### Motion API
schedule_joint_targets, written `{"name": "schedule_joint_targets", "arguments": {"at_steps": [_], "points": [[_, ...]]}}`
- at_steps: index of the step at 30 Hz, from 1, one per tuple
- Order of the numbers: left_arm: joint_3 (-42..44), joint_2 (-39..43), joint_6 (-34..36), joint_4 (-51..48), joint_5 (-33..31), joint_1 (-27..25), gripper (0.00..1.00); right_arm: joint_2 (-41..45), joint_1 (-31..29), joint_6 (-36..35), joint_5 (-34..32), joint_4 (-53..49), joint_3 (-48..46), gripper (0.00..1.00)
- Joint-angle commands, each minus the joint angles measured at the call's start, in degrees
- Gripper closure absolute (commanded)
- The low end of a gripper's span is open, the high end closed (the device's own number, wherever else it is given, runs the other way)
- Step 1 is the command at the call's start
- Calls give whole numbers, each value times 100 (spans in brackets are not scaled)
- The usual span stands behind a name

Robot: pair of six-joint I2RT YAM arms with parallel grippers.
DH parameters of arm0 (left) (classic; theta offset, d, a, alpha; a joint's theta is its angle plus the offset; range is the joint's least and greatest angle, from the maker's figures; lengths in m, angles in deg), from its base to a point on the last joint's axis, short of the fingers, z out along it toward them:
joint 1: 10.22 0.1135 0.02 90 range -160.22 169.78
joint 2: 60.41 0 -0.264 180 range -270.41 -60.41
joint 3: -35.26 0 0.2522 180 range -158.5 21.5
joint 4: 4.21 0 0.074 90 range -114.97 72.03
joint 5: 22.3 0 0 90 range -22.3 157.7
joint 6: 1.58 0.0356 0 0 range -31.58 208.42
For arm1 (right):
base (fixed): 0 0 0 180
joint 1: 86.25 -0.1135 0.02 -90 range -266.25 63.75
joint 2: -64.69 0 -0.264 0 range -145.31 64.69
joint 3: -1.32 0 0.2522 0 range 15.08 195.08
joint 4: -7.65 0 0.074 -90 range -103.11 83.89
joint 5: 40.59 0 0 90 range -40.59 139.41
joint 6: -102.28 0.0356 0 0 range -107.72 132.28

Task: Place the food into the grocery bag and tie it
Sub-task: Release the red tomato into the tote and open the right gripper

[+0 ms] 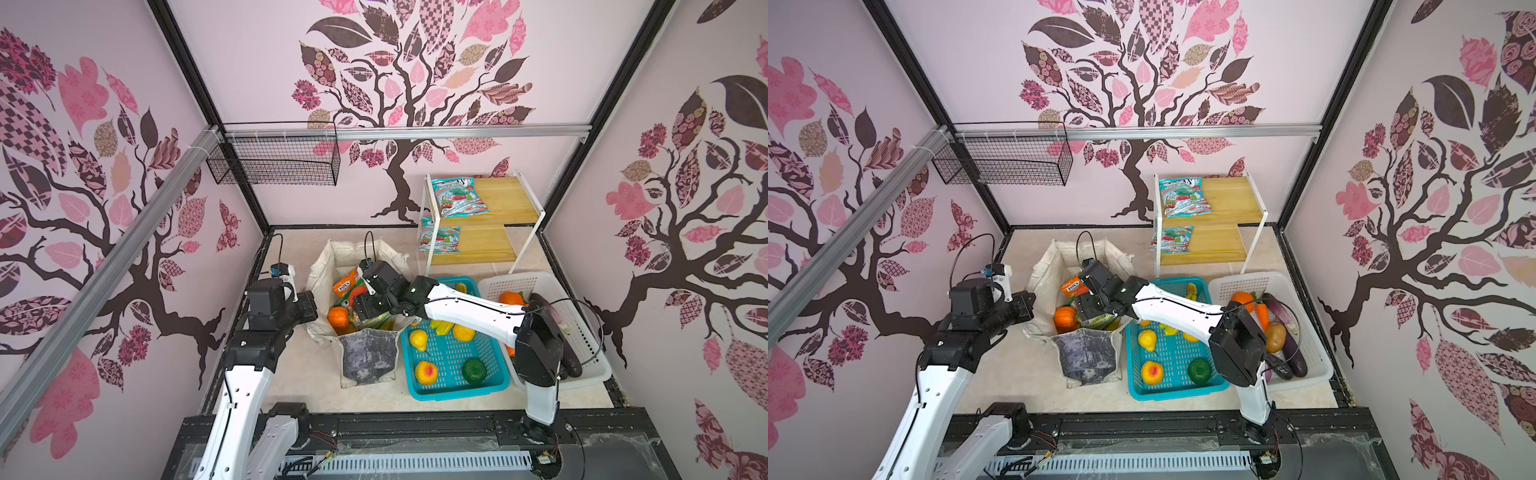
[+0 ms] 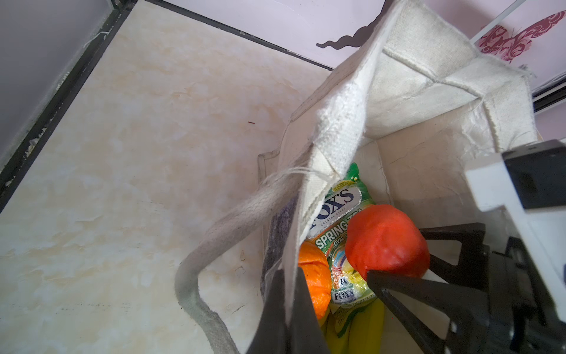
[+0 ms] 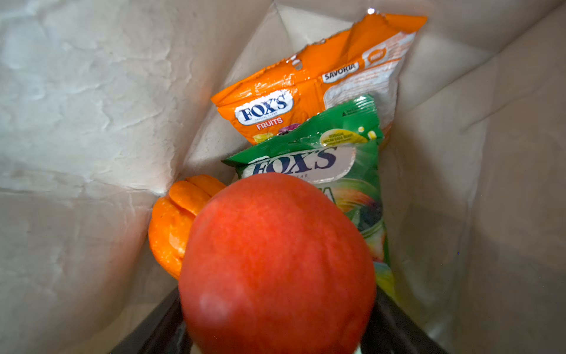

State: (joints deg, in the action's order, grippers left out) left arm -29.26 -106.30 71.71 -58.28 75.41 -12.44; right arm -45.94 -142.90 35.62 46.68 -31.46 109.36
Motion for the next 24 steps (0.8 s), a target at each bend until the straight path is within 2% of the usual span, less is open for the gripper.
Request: {"name": "schedule_joint_targets", "arguments": {"at_steps": [1,3,5,6,13,21,24], "points": [[137,22,1,138,36,21,100,-184,4,22,-175,-246,248,17],[143,31,1,144,36,22,100,-138,0,6,-202,-267,266,12],[137,27,1,142,42,20,100,-26,4,-25,-182,-233,255,1],[137,23,1,144,39,23,100,42,4,-42,-156,-205,239,0],[137,32,1,143,31,26,100,895,4,-19,-6,296,-225,0],[140,28,-8,147,31,24,100,2369,4,265,263,1209,-1346,0],[143,12,-8,139,21,28,100,2792,12,366,126,1177,-1651,0]]}}
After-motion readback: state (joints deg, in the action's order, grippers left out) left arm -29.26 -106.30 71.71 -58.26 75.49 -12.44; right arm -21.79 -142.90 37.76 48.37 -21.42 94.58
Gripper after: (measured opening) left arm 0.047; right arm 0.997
